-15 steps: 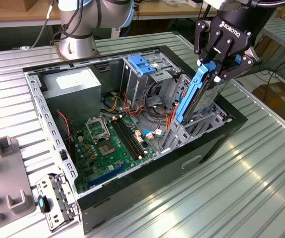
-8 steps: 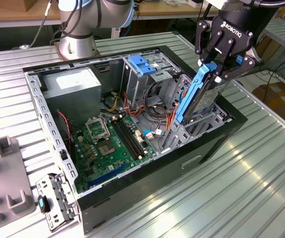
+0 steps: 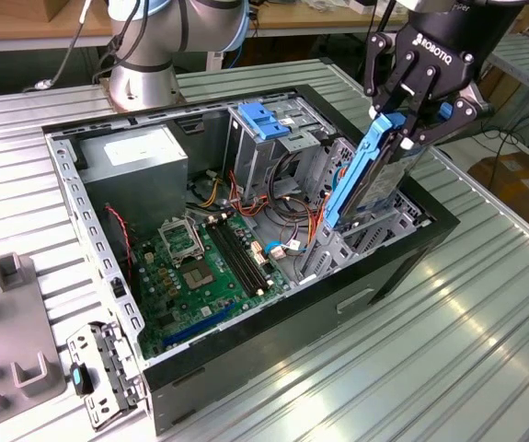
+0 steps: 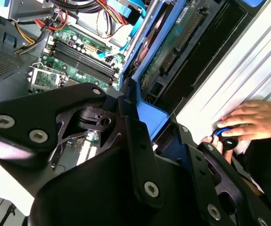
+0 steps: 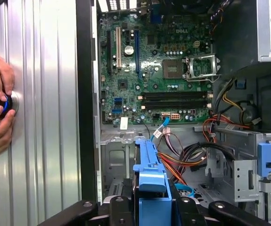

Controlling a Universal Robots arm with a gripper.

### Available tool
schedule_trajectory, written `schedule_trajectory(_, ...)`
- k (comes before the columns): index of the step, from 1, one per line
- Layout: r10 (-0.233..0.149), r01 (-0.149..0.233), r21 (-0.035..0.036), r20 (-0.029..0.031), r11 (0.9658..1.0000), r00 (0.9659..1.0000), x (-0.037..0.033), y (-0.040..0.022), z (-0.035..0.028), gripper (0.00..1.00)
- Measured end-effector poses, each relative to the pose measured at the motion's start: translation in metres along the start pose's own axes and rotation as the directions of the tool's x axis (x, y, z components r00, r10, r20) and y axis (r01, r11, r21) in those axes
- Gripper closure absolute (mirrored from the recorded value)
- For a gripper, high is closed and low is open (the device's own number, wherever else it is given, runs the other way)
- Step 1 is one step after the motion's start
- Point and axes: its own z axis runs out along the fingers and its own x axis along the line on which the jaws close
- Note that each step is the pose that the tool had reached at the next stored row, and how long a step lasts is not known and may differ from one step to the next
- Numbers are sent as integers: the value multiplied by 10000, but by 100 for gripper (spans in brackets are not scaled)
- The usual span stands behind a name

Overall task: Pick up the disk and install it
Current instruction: 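Insert the disk into the insertion slot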

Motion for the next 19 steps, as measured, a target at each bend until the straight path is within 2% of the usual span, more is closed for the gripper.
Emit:
schedule_trajectory(7, 1, -1, 28, 13, 10000, 10000, 6, 1, -3, 63)
schedule_trajectory(9, 1, -1, 120, 23, 9999, 10000, 6, 1, -6, 63)
schedule_trajectory(12, -4, 3, 340, 29, 9994, 10000, 10, 2, -11, 63)
schedule_trajectory(13, -15, 14, 383, 31, 9993, 10000, 15, 4, -12, 63)
schedule_trajectory(14, -28, 26, 495, 40, 9988, 10000, 20, 4, -10, 63)
schedule_trajectory(16, -34, 32, 600, 44, 9982, 10000, 21, 5, -9, 63)
schedule_trajectory(19, -36, 33, 624, 43, 9980, 10000, 21, 4, -10, 63)
